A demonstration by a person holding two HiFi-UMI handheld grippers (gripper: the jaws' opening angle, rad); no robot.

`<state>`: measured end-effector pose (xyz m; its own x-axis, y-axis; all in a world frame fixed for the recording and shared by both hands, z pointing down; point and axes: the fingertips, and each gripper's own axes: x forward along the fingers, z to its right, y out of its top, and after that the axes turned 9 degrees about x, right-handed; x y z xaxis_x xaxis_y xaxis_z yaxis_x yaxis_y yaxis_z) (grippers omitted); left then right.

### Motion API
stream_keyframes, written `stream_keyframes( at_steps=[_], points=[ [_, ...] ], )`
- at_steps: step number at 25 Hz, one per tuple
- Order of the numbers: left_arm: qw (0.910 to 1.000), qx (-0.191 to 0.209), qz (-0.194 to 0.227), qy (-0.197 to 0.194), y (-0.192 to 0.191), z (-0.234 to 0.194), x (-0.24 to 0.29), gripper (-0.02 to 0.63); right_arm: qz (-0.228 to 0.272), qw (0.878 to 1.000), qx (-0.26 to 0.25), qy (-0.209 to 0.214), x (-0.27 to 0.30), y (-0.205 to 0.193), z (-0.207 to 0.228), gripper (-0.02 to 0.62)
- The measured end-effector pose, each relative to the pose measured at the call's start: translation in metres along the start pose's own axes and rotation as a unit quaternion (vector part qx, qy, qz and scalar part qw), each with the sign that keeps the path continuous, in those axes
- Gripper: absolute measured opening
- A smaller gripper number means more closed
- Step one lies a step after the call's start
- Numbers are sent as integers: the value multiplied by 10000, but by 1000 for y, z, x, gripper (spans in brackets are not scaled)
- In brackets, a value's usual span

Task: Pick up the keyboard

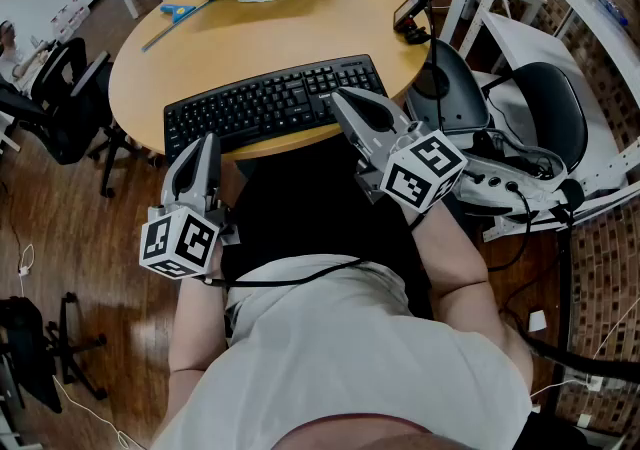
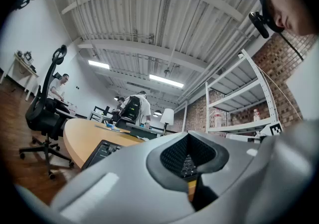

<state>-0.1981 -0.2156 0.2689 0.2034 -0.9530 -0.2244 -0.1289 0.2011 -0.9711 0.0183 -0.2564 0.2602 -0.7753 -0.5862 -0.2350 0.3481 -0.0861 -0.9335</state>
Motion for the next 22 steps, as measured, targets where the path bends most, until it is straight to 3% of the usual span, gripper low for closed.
stream_keyframes(
  at_steps=[6, 10, 13, 17, 22],
  points=[
    [9997, -205, 65, 99, 0, -6, -3, 314, -16, 10000, 9, -20, 0, -1, 1, 0],
    [9949, -745, 152, 666, -10, -39, -14, 318, -22, 10000, 30, -9, 1, -4, 3, 0],
    [9811, -1448, 332, 1238, -29, -75, -19, 319, 36, 10000, 54, -42, 1, -1, 11, 0],
    [9548, -2054, 270, 2132, -46, -116, -56, 340, -16, 9999, 135, -7, 1, 0, 6, 0],
    [9228, -3083, 4, 2311, -80, -142, -62, 404, 24, 9999, 126, -21, 2, 2, 2, 0]
  ],
)
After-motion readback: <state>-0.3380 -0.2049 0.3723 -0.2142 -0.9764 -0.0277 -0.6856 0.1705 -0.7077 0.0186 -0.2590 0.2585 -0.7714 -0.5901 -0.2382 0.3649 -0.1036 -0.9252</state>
